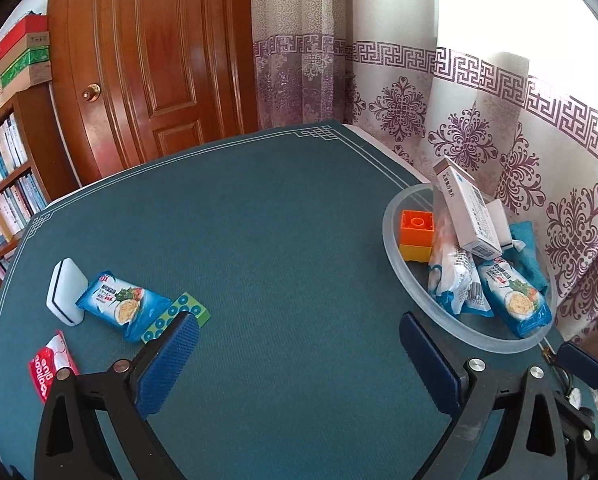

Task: Organize objects
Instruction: 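Withdraw both grippers from the bowl toward the remaining items, then grasp the red glue bag with the left gripper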

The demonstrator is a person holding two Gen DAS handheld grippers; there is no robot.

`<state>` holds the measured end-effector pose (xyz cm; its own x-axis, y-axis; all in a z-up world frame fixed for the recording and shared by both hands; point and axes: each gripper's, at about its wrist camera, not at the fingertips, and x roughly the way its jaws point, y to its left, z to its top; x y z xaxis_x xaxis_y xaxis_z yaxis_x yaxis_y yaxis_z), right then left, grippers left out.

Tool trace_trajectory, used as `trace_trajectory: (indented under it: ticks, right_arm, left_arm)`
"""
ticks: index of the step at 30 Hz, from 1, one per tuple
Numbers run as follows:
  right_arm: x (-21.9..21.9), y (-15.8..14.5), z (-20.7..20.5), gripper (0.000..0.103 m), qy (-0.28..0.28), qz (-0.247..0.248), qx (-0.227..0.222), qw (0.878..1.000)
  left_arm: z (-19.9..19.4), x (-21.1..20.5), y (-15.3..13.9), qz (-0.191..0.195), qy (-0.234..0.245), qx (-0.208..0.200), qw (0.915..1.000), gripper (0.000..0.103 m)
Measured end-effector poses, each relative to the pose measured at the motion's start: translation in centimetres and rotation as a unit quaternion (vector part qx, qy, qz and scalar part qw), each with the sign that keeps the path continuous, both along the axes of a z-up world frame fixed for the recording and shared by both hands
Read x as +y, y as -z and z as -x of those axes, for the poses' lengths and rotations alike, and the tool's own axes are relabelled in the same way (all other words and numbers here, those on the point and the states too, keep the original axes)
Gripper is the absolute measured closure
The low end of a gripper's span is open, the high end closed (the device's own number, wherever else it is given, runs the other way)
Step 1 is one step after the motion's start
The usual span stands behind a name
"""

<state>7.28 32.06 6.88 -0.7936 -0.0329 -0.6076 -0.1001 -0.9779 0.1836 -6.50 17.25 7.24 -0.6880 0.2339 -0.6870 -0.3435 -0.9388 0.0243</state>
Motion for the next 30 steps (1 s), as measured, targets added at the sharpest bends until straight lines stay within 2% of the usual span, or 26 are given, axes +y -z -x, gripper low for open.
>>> trace_trajectory:
  ticks: [14, 23, 30]
  right_arm:
    - [-5.1, 1.1, 1.8, 0.040, -0.048, 0.019, -0.024, 0.998]
    - [-8.4, 2.1, 3.0, 0.039, -0.078, 0.018, -0.044, 0.996]
    - [-10.4, 2.7, 3.5, 0.039, -0.096, 0.013, -0.058, 0.994]
  left_arm:
    - [0.4, -8.4, 1.5, 0.009, -0.077, -0.015, 0.9969, 0.001]
    - [1.5, -15.6, 2.2, 0.033, -0.131, -0.012, 0.9908, 0.001]
    - [3.0, -19.6, 3.6, 0.050, -0.161, -0.020, 0.9855, 0.001]
